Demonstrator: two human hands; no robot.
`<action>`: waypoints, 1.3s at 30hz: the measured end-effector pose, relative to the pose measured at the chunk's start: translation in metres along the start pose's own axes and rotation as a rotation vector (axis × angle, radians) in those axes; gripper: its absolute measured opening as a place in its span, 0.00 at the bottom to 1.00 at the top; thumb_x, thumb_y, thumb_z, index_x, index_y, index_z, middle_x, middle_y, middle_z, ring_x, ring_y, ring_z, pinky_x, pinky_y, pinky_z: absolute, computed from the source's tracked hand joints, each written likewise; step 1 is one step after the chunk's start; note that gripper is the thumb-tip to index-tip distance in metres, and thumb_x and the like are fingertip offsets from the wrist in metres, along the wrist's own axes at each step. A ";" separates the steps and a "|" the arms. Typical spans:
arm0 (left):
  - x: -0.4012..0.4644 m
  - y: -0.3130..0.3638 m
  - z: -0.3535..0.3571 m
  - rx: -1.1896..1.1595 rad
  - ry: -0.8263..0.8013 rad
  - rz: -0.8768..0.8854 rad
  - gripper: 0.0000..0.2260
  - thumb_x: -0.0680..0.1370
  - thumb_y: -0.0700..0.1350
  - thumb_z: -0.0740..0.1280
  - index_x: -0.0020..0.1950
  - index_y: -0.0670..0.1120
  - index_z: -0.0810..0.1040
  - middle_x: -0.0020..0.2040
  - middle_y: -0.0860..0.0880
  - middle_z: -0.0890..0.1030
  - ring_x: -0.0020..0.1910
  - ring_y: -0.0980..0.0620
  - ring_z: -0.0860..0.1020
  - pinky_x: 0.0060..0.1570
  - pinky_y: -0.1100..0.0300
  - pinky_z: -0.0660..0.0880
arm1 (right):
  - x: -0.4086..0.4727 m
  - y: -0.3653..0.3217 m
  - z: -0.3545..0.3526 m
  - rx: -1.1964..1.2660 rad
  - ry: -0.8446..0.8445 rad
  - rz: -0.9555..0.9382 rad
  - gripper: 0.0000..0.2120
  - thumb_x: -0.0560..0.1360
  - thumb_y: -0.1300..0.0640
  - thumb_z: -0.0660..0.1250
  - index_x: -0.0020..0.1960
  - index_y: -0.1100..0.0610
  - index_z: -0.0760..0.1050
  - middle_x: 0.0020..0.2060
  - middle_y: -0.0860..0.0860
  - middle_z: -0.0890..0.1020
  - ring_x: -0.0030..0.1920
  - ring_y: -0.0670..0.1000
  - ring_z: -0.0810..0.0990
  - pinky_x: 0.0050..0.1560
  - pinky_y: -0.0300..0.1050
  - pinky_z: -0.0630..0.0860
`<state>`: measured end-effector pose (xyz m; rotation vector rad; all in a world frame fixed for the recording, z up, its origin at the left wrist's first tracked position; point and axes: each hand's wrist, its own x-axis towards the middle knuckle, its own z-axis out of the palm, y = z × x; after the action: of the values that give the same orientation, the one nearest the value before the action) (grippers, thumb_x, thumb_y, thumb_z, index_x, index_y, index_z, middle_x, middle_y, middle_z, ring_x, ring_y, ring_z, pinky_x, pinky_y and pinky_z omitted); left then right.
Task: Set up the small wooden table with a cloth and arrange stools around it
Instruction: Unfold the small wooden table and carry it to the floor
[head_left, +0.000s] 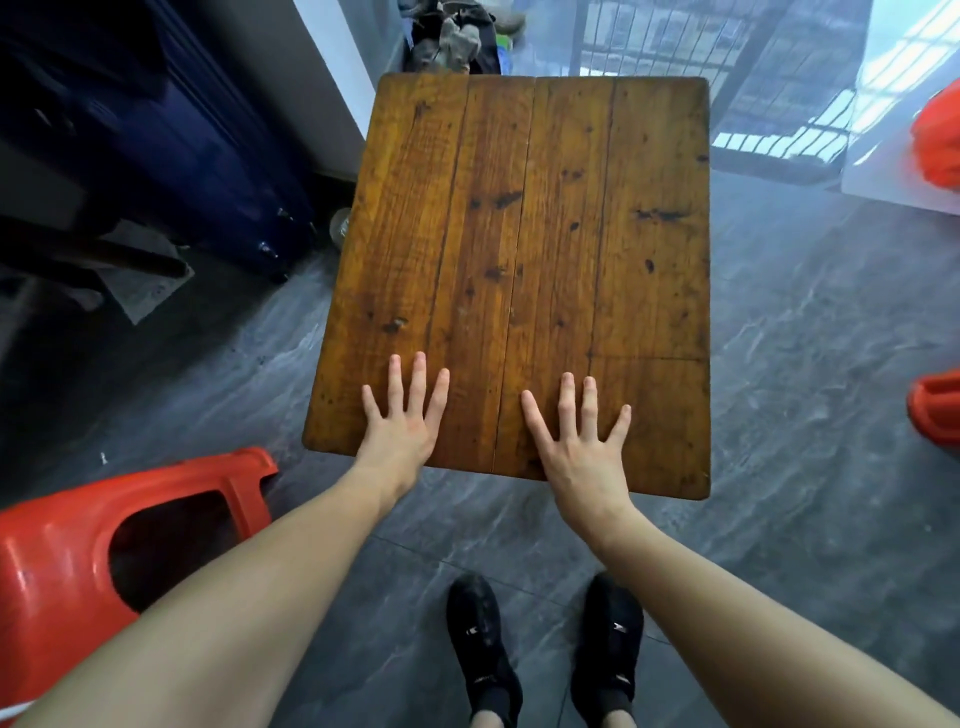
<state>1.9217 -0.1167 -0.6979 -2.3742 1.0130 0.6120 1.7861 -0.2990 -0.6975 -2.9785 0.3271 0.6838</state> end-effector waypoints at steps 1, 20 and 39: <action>-0.001 0.007 -0.002 -0.006 -0.004 -0.003 0.54 0.74 0.46 0.72 0.74 0.39 0.26 0.72 0.31 0.27 0.71 0.25 0.32 0.68 0.28 0.54 | -0.002 0.007 0.000 -0.007 0.008 -0.009 0.51 0.74 0.56 0.70 0.77 0.50 0.31 0.76 0.65 0.38 0.74 0.70 0.37 0.66 0.78 0.50; -0.049 0.137 -0.020 -0.287 -0.094 -0.120 0.54 0.74 0.43 0.71 0.73 0.46 0.23 0.72 0.36 0.24 0.71 0.30 0.27 0.69 0.27 0.46 | -0.060 0.108 0.023 -0.098 -0.020 -0.098 0.60 0.64 0.60 0.78 0.78 0.47 0.36 0.77 0.64 0.44 0.76 0.68 0.41 0.65 0.78 0.52; -0.068 0.173 -0.002 -0.274 -0.043 -0.202 0.57 0.73 0.44 0.73 0.73 0.42 0.23 0.72 0.34 0.25 0.71 0.27 0.30 0.67 0.26 0.51 | -0.082 0.112 0.033 -0.164 -0.076 -0.101 0.57 0.69 0.59 0.75 0.77 0.47 0.31 0.76 0.63 0.38 0.75 0.68 0.38 0.67 0.77 0.52</action>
<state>1.7497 -0.1867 -0.7018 -2.6451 0.6955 0.7625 1.6750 -0.3891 -0.6934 -3.0845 0.1196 0.8484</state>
